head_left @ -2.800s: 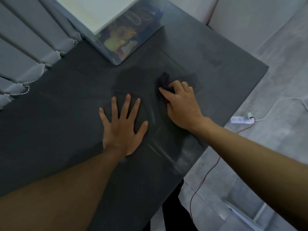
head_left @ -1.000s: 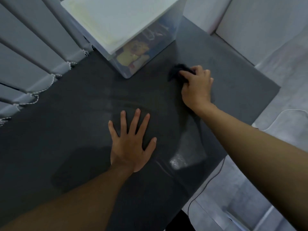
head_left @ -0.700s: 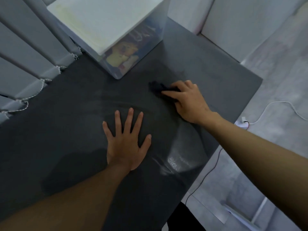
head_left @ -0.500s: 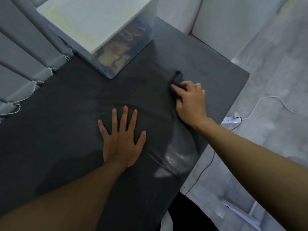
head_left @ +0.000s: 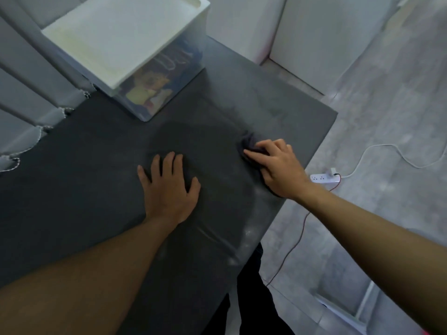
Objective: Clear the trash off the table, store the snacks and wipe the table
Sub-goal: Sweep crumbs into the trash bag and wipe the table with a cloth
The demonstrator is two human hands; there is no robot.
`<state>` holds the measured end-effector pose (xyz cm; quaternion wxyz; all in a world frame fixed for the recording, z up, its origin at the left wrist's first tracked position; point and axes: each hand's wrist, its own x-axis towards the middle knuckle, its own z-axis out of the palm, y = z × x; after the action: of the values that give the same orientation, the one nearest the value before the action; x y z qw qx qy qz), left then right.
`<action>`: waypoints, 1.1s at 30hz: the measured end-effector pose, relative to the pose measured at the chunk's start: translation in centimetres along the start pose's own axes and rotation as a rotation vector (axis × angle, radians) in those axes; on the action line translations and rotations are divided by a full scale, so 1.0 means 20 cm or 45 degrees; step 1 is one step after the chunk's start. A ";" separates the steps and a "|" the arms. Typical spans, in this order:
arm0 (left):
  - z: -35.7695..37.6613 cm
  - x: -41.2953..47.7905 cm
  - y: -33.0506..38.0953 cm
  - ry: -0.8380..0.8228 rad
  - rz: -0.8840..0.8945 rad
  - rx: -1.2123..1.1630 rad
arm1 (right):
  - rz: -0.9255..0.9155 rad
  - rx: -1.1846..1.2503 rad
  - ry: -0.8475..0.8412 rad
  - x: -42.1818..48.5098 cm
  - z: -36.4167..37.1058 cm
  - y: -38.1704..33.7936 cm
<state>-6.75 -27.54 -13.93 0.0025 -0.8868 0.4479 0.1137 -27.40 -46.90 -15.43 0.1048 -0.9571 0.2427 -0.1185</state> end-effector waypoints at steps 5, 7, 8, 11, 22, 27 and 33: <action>0.00 0.22 0.22 -0.003 -0.022 -0.054 | 0.711 -0.066 0.206 0.06 -0.04 0.19; 0.00 0.31 0.28 0.010 -0.066 -0.051 | 0.715 -0.079 0.188 0.07 -0.04 0.18; 0.00 0.36 0.30 0.012 -0.093 -0.062 | 0.516 -0.083 0.140 0.06 -0.03 0.18; 0.03 0.44 0.35 0.014 -0.170 -0.033 | -0.054 0.007 -0.048 0.05 -0.08 0.31; 0.05 0.46 0.37 0.000 -0.204 0.112 | 0.568 0.013 0.177 0.41 -0.01 0.34; 0.04 0.46 0.36 -0.041 -0.194 0.145 | -0.163 -0.027 0.023 0.48 0.01 0.38; 0.03 0.47 0.36 -0.031 -0.181 0.089 | 0.733 -0.058 0.113 0.83 0.01 0.44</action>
<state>-7.27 -39.22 -15.75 0.0469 -0.9143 0.3876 0.1083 -17.07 -62.50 -14.99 0.1020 -0.8448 0.5114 -0.1200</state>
